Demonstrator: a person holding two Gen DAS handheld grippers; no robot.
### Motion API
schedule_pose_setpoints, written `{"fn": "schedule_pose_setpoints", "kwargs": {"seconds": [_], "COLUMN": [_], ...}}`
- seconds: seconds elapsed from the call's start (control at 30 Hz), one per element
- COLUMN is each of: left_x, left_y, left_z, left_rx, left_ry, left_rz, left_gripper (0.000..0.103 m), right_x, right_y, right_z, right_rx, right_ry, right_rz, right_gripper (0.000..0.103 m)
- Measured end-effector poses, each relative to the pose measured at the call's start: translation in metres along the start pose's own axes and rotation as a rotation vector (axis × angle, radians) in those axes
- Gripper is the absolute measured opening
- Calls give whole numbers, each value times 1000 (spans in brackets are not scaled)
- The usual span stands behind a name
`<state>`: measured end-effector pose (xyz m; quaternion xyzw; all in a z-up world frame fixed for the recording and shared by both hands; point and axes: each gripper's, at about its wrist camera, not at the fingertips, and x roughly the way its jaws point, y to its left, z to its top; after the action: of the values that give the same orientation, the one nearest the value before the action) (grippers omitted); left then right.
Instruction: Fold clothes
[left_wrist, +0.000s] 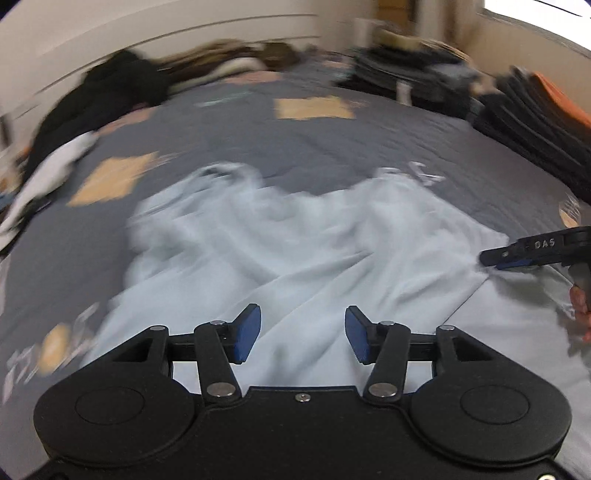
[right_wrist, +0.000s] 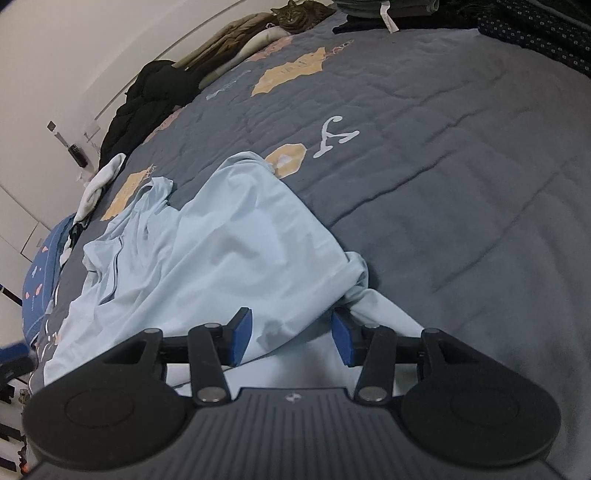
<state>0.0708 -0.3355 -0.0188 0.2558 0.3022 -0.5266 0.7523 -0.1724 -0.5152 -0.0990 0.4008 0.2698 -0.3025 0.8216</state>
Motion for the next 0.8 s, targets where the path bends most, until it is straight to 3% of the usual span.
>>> {"fn": "schedule_pose_setpoints", "kwargs": {"seconds": [0.03,0.17,0.33,0.37,0.43,0.7,0.8], "left_x": [16,61,84,87,90,91,67], "left_y": [-9,-27,-32,-32,-30,-1,2], "left_z": [7,23,25,24,25,55,40], "left_rx": [14,33,37,36,48,-29,-95], "left_ry": [3,32,65,74,86,-8,-41], "left_rz": [-19,-67,-80,-86,-90,15,49], "left_gripper": [42,33,31,18,2,1,2], "right_x": [0,-1,0,0,1,4,5], "right_y": [0,-3,-8,-9,-9,-7,-6], "right_z": [0,3,7,7,6,0,-1], "right_rx": [1,6,27,25,15,-49,-65], "right_ry": [0,1,13,15,15,-6,-15], "right_rz": [-1,-2,13,15,18,-2,-6], "right_gripper": [46,46,46,46,46,46,46]}}
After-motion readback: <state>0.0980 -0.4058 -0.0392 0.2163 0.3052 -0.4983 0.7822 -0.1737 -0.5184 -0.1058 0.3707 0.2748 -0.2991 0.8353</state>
